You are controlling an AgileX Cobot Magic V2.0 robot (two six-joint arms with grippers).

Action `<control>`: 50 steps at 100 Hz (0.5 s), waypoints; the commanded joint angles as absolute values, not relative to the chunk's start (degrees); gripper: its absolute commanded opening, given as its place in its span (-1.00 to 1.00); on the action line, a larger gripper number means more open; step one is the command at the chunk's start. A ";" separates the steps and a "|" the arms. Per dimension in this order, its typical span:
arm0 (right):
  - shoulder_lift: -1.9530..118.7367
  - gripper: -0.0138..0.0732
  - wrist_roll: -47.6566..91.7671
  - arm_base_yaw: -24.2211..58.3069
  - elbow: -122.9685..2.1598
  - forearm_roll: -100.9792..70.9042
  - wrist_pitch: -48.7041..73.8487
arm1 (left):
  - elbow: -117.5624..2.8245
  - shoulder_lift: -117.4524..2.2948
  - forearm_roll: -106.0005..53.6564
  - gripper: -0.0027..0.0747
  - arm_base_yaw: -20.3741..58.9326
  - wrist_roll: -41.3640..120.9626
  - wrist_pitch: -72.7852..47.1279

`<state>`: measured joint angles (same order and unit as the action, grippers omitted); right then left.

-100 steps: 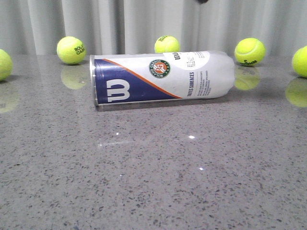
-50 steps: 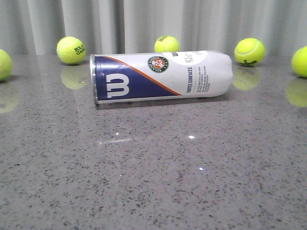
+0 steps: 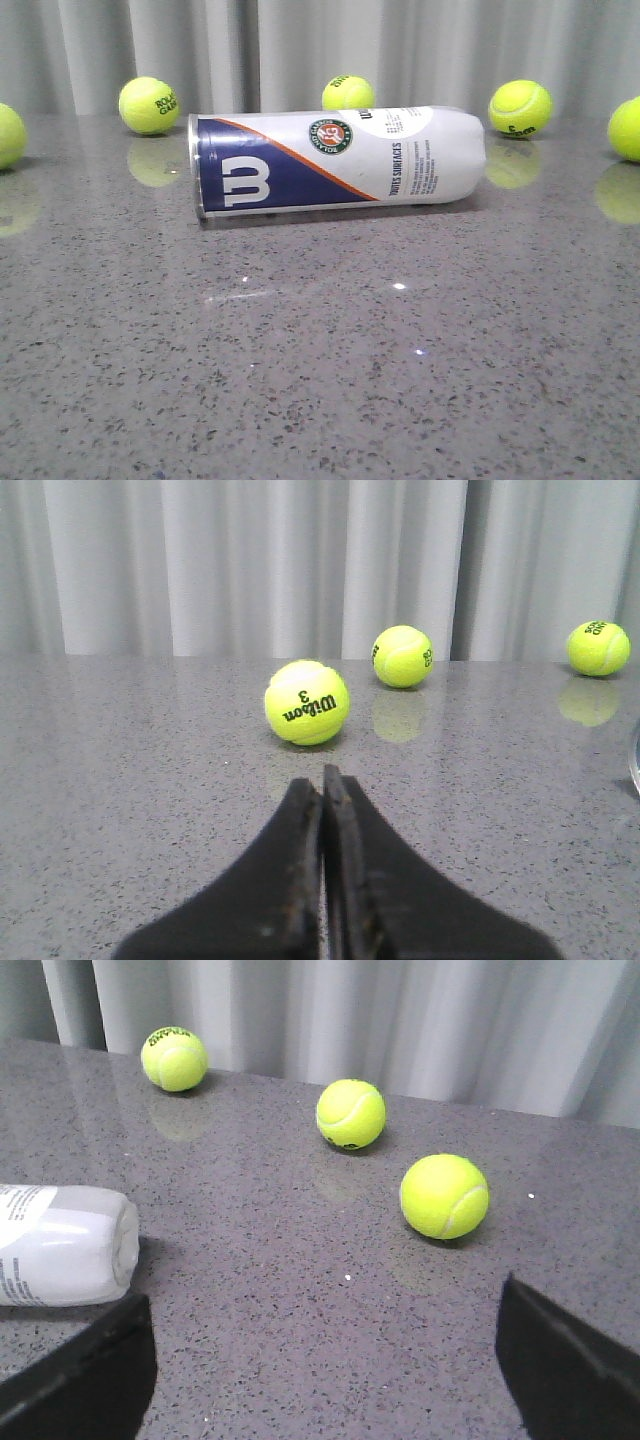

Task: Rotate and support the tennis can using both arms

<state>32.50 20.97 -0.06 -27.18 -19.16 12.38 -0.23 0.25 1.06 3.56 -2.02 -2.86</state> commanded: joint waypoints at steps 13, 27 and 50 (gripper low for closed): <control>29.10 0.71 20.71 -0.54 -23.77 -22.47 3.72 | 2.48 2.47 1.10 -0.99 3.37 -2.41 1.41; 29.10 0.15 20.71 -0.54 -23.77 -22.47 2.70 | 2.48 2.47 1.10 -0.99 3.37 -2.41 1.41; 29.10 -0.85 20.71 -0.54 -23.77 -22.47 2.76 | 2.48 2.47 1.10 -0.99 3.37 -2.41 1.41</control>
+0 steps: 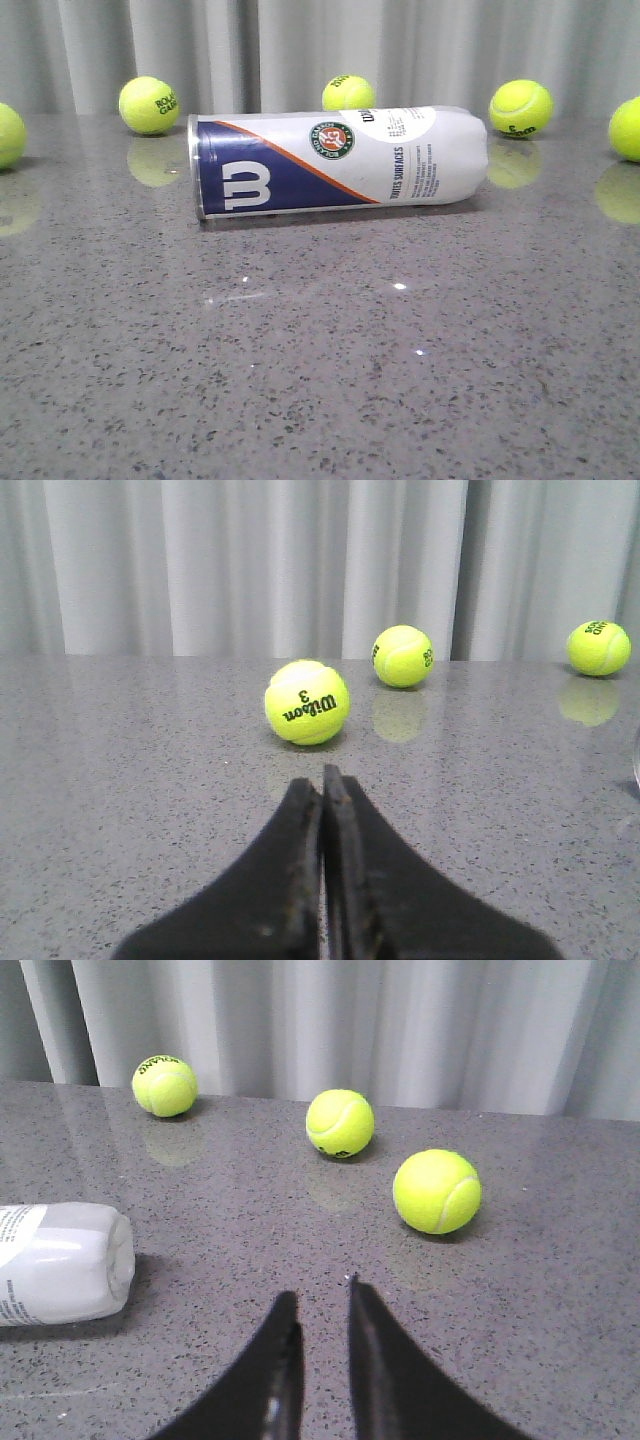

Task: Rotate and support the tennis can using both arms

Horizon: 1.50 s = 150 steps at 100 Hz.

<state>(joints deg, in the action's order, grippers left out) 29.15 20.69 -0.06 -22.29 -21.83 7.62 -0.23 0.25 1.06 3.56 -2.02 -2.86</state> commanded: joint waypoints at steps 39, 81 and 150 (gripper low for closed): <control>29.10 -0.83 20.71 -0.54 -23.77 -22.47 3.02 | -2.91 2.24 -3.07 -0.99 3.37 -2.41 -0.55; 29.10 -0.83 20.71 -0.54 -23.77 -22.47 3.07 | -32.02 -16.83 -9.78 -0.99 3.37 -2.41 -27.21; 29.10 -0.83 20.71 -0.54 -23.77 -22.47 3.07 | -46.03 -41.94 -12.83 -0.79 3.47 0.38 -38.68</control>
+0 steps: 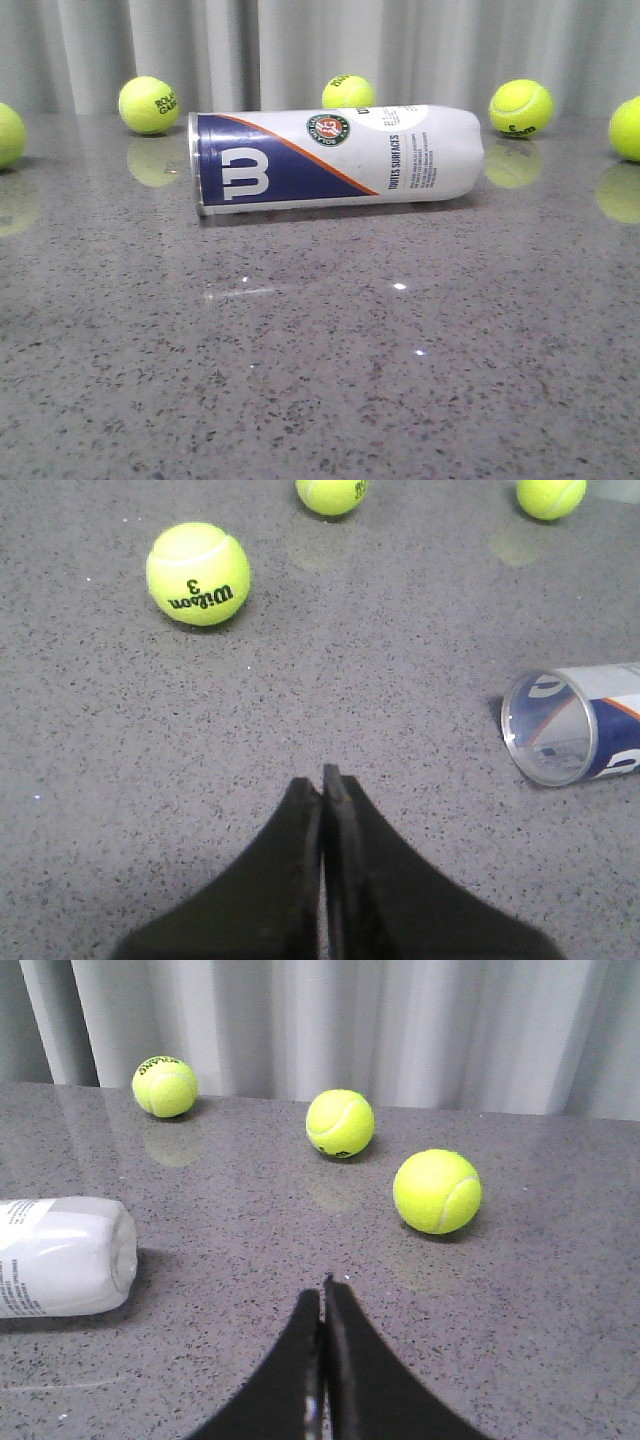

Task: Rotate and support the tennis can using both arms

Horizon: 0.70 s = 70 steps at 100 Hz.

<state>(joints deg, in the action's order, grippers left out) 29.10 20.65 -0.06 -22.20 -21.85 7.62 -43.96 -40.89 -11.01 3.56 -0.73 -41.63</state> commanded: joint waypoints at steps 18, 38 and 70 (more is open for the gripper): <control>29.10 -0.83 20.71 -0.54 -23.77 -22.47 3.07 | -45.38 -43.04 -16.34 0.38 3.47 1.14 -39.19; 29.10 -0.83 20.71 -0.54 -23.77 -22.47 3.07 | -44.35 -46.84 -27.74 0.81 3.47 2.67 -39.83; 29.10 -0.83 20.71 -0.54 -23.77 -22.47 3.07 | -44.35 -59.98 -62.05 0.77 3.47 31.15 -41.72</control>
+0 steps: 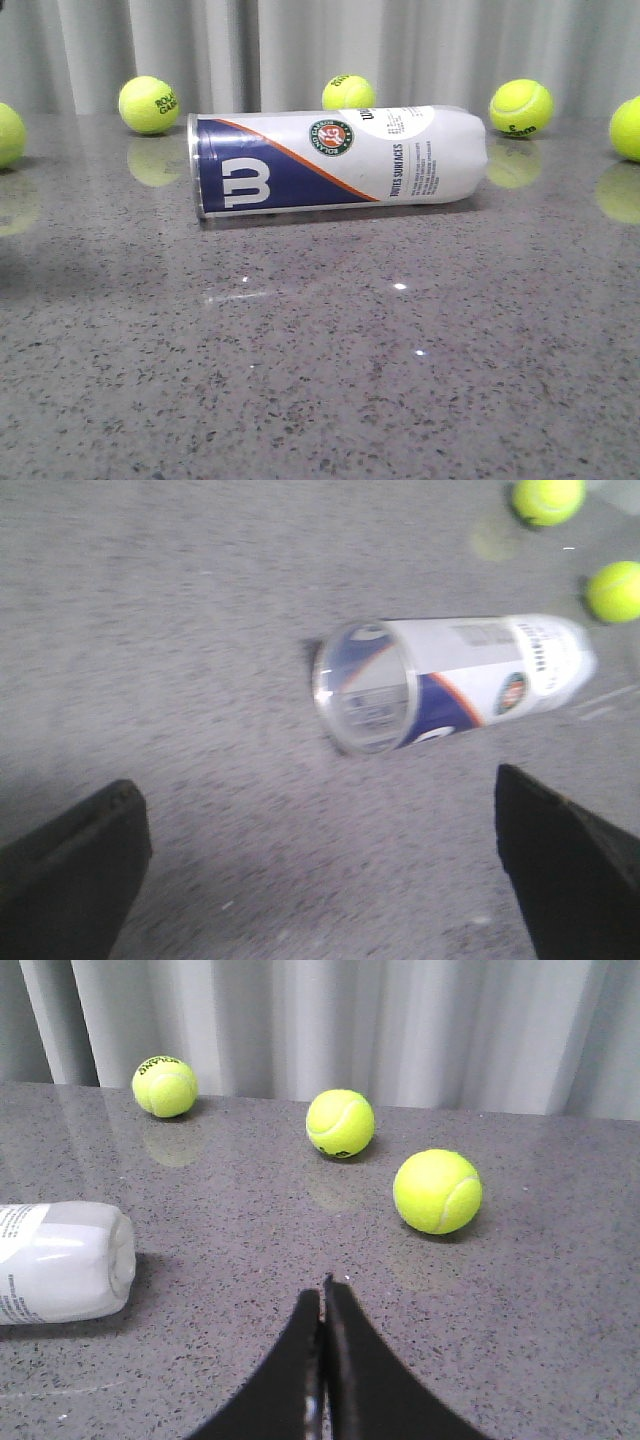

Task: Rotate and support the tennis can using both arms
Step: 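Move the left gripper to the can's blue end and grasp it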

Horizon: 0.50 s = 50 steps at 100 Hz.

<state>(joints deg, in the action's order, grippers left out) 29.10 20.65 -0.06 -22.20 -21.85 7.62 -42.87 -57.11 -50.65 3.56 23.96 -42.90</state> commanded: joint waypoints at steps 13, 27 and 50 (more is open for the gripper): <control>29.10 -0.83 20.71 -0.54 -23.77 -22.47 3.07 | -44.35 -65.53 -73.45 0.77 3.47 39.95 -46.68; 29.10 -0.83 20.71 -0.54 -23.77 -22.47 3.07 | -44.81 -71.20 -81.73 0.77 3.47 46.97 -51.78; 29.10 -0.83 20.71 -0.54 -23.77 -22.47 3.07 | -47.85 -78.72 -85.59 0.77 3.70 50.50 -56.41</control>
